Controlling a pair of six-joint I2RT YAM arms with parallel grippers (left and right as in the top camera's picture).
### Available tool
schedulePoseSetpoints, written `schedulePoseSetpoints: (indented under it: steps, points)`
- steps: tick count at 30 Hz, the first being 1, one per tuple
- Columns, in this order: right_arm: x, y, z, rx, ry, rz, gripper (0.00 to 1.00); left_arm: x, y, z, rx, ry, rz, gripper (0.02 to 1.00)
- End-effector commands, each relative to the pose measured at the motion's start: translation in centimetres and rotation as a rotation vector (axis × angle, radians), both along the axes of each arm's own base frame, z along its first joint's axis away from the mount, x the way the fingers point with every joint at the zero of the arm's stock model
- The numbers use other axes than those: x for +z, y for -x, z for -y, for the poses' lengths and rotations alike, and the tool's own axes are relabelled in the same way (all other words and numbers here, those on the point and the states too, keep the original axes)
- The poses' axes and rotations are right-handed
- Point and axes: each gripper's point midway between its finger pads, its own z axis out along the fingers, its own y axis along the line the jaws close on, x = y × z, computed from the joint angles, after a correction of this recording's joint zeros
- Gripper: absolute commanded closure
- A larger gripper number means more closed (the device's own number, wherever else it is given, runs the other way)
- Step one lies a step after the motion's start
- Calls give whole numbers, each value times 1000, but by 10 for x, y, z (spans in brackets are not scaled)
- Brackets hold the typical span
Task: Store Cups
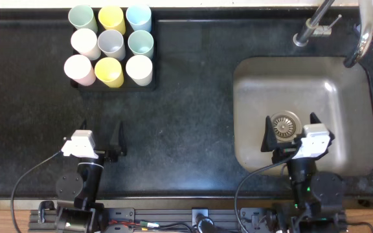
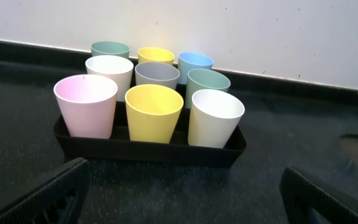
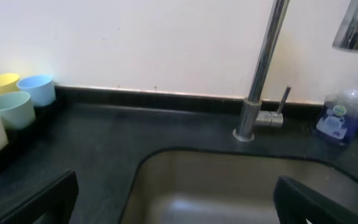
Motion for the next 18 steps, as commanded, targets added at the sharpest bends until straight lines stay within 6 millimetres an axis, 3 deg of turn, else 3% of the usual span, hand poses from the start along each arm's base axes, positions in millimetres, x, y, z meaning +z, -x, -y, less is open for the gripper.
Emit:
schedulePoseSetpoints:
  steps: [1, 9, 14, 18]
  points:
    - [5, 1, 0, -1, -7, 138, 5, 0, 0, 1, -8, -17, 5, 20]
    - [-5, -6, -1, 2, -16, 238, 3, 0, 0, 1, -8, -17, 5, 18]
    - [-1, -9, -1, 2, -25, 341, 3, 0, 0, 1, -8, -17, 5, 18]
    - [-15, -12, -2, 3, -24, 326, 3, 0, 0, 1, -8, -17, 5, 18]
